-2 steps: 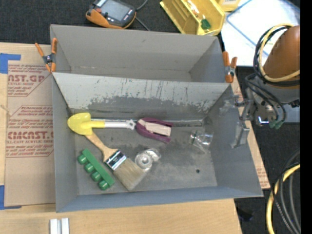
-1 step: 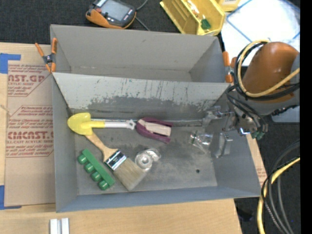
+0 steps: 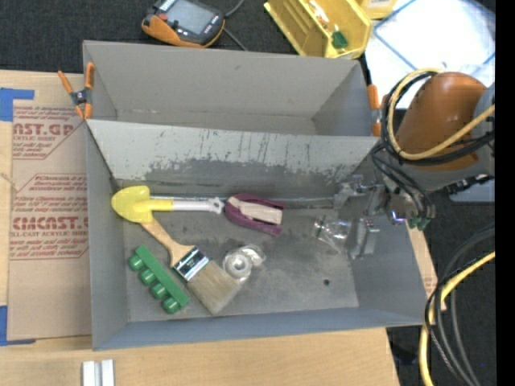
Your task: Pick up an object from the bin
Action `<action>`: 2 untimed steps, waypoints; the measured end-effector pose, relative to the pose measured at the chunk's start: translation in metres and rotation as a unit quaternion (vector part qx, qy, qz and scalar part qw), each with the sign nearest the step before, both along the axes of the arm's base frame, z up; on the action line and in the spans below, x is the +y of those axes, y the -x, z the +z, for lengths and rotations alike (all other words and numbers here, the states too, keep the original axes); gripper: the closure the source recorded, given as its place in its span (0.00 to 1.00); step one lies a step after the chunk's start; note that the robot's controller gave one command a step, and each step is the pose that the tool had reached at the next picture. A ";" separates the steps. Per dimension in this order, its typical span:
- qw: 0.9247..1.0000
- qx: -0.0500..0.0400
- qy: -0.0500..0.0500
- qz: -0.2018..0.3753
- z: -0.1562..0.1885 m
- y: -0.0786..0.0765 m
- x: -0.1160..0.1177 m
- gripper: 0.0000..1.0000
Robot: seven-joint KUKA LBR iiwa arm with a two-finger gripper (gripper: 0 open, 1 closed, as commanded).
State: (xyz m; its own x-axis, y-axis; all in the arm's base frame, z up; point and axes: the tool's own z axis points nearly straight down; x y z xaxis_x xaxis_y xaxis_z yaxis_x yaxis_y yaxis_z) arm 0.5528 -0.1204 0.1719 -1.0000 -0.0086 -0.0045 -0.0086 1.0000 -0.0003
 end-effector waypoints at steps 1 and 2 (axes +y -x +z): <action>0.996 0.000 0.000 0.094 -0.014 -0.038 0.042 0.00; 0.997 0.001 0.000 0.081 -0.065 -0.037 0.023 0.00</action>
Offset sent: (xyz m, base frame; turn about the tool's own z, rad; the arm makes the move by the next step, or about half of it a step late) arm 0.0374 0.0222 -0.0631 -0.1637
